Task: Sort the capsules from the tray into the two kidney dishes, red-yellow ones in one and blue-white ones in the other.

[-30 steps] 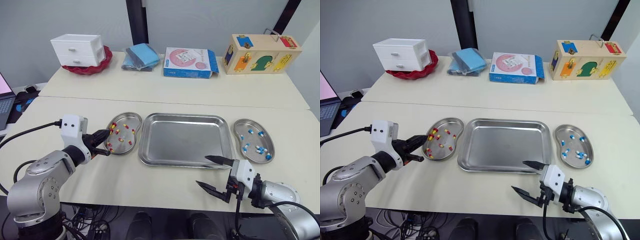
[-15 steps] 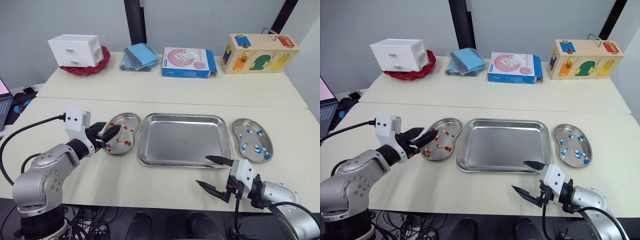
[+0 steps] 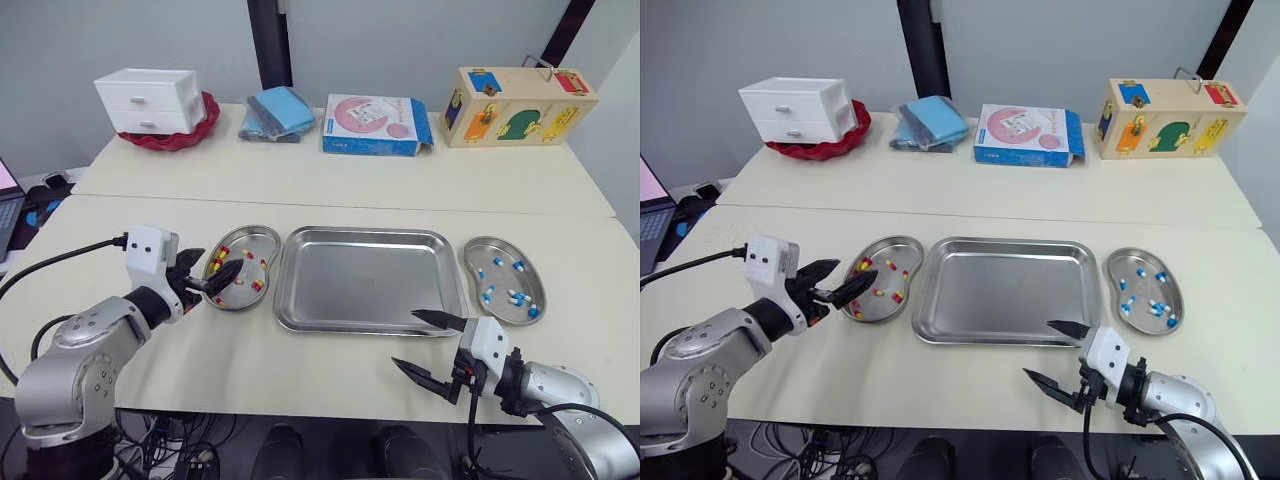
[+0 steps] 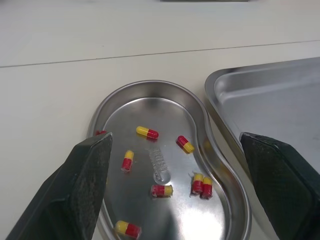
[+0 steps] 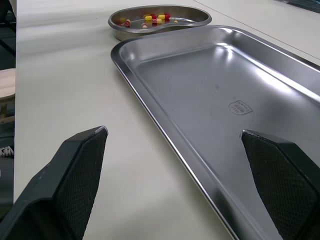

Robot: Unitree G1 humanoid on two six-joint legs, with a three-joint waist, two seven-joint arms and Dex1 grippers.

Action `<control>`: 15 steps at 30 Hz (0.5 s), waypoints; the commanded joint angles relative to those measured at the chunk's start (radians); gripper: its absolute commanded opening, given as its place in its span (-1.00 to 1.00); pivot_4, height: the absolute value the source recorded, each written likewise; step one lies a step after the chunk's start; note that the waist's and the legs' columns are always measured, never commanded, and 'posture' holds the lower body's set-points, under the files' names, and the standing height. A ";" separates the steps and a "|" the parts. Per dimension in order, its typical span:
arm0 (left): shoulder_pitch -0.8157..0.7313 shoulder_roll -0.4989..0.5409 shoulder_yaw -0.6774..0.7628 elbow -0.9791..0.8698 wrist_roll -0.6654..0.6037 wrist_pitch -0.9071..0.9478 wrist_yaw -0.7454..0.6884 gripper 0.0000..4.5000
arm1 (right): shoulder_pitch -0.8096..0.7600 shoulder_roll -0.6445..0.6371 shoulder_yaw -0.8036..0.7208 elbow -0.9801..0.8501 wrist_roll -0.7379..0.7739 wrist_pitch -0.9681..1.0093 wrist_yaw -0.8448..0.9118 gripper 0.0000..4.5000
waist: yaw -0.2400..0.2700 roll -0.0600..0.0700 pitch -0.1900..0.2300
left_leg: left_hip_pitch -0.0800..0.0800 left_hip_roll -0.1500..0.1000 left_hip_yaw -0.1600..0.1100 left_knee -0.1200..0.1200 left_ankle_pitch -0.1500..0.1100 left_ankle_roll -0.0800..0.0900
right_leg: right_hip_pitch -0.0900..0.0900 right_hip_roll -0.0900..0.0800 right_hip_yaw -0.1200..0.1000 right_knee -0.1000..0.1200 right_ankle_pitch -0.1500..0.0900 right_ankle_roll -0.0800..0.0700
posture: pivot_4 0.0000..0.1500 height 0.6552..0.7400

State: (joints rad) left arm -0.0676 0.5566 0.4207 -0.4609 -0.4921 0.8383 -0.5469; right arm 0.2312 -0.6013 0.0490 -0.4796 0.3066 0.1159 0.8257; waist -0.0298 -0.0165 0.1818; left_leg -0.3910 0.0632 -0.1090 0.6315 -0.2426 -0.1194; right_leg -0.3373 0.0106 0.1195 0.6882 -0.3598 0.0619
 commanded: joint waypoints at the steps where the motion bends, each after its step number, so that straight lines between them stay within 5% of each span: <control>1: 0.062 0.017 0.030 -0.036 0.002 -0.088 -0.028 0.86 | 0.029 -0.018 -0.065 -0.066 0.039 0.002 -0.005 1.00 | 0.000 0.000 0.000 | 0.000 0.000 0.000 0.000 0.000 0.000 | 0.000 0.000 0.000 0.000 0.000 0.000 | 1.00 1.00; 9: 0.324 0.084 0.147 -0.070 -0.038 -0.193 -0.179 0.93 | 0.172 -0.134 -0.322 -0.126 0.176 0.087 0.058 1.00 | 0.000 -0.001 0.000 | 0.000 0.000 0.001 -0.001 0.000 0.000 | 0.000 0.000 0.001 0.000 0.000 0.000 | 1.00 1.00; 15: 0.421 0.148 0.203 0.039 0.009 -0.263 -0.241 0.93 | 0.261 -0.268 -0.611 -0.001 0.247 0.143 0.219 1.00 | 0.000 -0.002 0.001 | 0.001 0.000 0.002 -0.001 0.000 0.000 | 0.001 0.000 0.001 -0.002 0.000 0.000 | 1.00 1.00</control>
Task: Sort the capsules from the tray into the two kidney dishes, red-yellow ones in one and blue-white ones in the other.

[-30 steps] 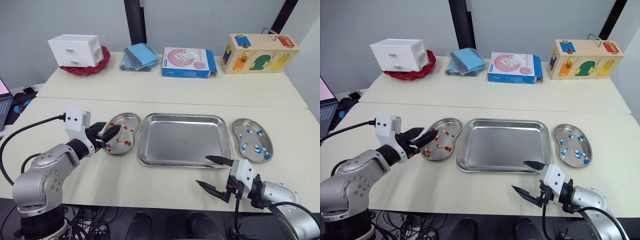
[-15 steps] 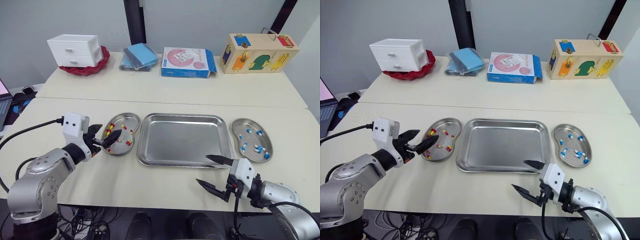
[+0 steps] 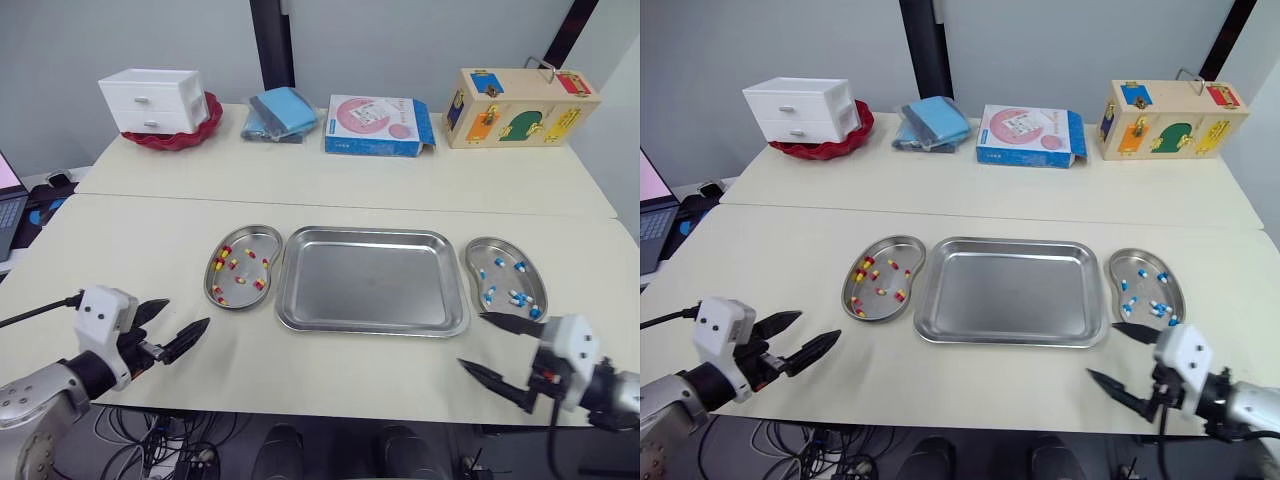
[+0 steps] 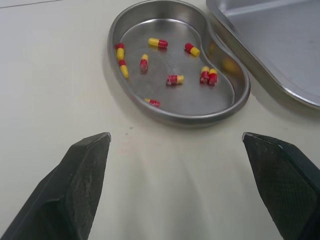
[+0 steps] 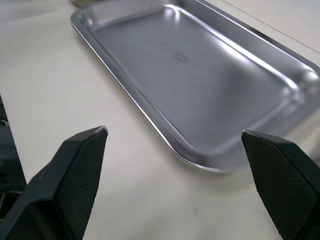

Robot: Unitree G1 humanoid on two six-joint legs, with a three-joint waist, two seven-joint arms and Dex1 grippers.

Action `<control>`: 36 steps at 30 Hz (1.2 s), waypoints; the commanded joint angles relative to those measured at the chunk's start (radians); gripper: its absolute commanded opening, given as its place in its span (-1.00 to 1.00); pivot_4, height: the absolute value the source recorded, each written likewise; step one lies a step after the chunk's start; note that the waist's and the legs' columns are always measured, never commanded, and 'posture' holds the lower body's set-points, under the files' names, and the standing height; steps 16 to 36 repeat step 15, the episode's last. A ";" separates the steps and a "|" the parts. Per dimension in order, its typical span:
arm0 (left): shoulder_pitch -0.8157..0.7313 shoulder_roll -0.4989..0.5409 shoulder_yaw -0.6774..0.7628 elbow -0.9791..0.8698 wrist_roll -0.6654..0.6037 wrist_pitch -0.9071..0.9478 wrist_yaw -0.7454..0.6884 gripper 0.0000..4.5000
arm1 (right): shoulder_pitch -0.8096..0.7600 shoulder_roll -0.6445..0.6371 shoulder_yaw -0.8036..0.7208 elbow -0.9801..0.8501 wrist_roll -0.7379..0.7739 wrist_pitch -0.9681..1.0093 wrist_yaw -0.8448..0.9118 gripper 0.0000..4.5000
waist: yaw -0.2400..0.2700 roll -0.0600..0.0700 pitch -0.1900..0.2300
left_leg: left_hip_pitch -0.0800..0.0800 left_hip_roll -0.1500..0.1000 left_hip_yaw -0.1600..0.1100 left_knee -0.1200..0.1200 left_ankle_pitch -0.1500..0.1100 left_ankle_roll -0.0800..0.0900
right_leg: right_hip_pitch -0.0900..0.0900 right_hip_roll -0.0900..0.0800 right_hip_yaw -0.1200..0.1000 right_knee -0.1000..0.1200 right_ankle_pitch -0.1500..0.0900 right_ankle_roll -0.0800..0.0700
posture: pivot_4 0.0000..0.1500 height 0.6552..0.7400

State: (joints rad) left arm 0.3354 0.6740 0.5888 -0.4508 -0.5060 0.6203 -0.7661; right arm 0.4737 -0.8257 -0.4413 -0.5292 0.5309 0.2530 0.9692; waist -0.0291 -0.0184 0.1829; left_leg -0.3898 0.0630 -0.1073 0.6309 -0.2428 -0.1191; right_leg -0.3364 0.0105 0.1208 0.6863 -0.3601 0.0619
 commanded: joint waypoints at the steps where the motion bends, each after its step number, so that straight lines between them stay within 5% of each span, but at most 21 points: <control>1: 0.025 0.042 0.034 0.044 0.034 -0.052 -0.024 0.93 | 0.023 -0.061 -0.146 0.076 0.020 0.003 0.100 1.00 | 0.000 0.000 0.000 | 0.000 0.000 0.000 0.000 0.000 0.000 | 0.000 0.000 0.000 -0.001 0.000 0.000 | 1.00 1.00; 9: 0.090 0.130 0.030 0.182 0.162 -0.156 -0.037 0.93 | -0.041 -0.220 -0.237 0.445 -0.097 -0.121 0.277 1.00 | -0.005 -0.003 0.002 | 0.000 0.001 0.003 -0.002 0.000 0.000 | 0.000 0.000 0.002 -0.006 0.000 0.000 | 1.00 1.00; 36: 0.070 0.117 0.038 0.194 0.108 -0.117 -0.058 0.93 | -0.096 -0.222 -0.205 0.465 -0.123 -0.121 0.286 1.00 | -0.005 -0.002 0.002 | 0.000 0.001 0.003 -0.002 0.000 0.000 | 0.000 0.000 0.002 -0.005 0.000 0.000 | 1.00 1.00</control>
